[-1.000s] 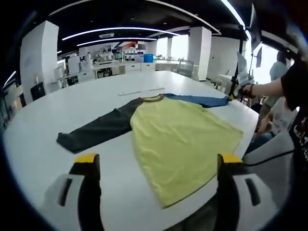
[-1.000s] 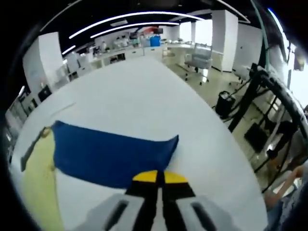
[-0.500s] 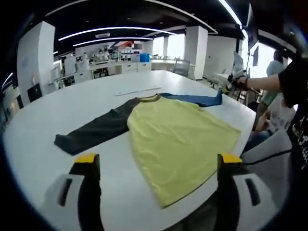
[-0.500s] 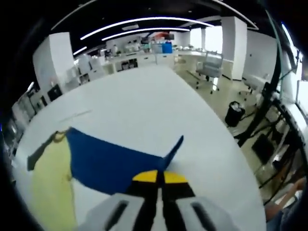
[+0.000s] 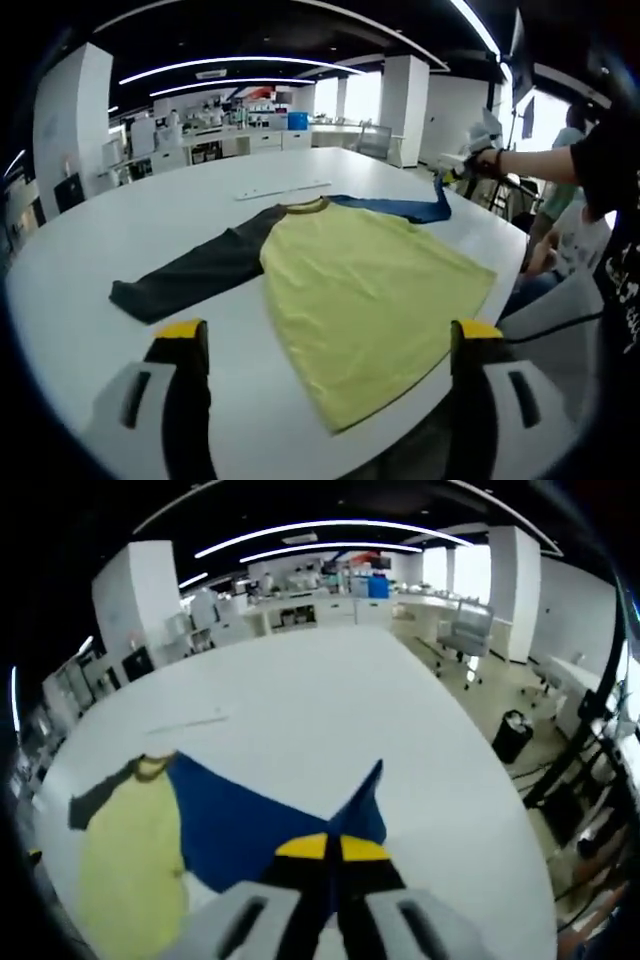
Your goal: Fold the garment on the visible template until the final outline fits inside the template.
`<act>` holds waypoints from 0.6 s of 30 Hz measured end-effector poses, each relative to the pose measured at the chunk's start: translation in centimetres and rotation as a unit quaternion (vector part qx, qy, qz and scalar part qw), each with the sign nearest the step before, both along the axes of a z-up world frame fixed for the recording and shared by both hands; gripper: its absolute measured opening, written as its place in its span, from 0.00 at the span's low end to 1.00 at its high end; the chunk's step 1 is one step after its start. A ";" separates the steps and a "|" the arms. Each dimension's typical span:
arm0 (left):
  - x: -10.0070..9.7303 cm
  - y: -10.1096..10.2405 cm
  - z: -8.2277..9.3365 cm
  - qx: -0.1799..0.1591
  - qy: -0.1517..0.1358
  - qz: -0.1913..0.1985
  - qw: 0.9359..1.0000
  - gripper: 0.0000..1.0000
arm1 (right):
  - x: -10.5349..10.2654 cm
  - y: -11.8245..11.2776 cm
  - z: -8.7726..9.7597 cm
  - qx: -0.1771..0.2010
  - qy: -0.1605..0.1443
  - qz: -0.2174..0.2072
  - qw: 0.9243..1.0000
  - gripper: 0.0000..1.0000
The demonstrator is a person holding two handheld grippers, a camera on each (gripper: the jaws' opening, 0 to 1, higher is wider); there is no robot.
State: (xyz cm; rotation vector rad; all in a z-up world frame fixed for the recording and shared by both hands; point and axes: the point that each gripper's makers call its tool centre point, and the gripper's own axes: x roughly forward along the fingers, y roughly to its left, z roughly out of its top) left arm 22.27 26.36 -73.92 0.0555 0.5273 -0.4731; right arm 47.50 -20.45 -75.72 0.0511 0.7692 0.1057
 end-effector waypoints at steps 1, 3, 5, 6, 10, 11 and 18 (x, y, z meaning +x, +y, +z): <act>0.0 0.0 0.0 0.000 0.000 0.000 1.000 0.98 | 0.4 0.3 0.1 0.000 -0.001 0.005 1.000 0.00; 0.0 0.0 0.1 -0.001 -0.002 0.000 1.000 0.98 | 0.3 1.3 0.3 0.002 -0.003 0.009 1.000 0.00; 0.1 0.1 0.1 -0.002 -0.003 0.001 1.000 0.98 | 0.7 1.9 0.4 0.004 -0.004 0.016 1.000 0.00; 0.0 0.1 0.1 -0.002 -0.003 0.001 1.000 0.98 | 1.5 2.1 0.2 0.005 -0.002 0.021 1.000 0.00; 0.0 0.2 0.1 -0.004 -0.005 0.001 1.000 0.98 | 2.0 3.5 0.6 0.007 -0.002 0.032 0.999 0.00; 0.0 0.2 0.1 -0.004 -0.006 0.001 1.000 0.98 | 1.8 4.0 0.7 0.009 -0.003 0.034 0.999 0.00; -0.1 0.3 0.0 -0.007 -0.005 0.003 1.000 0.98 | 2.9 7.2 1.4 0.016 -0.007 0.061 0.998 0.00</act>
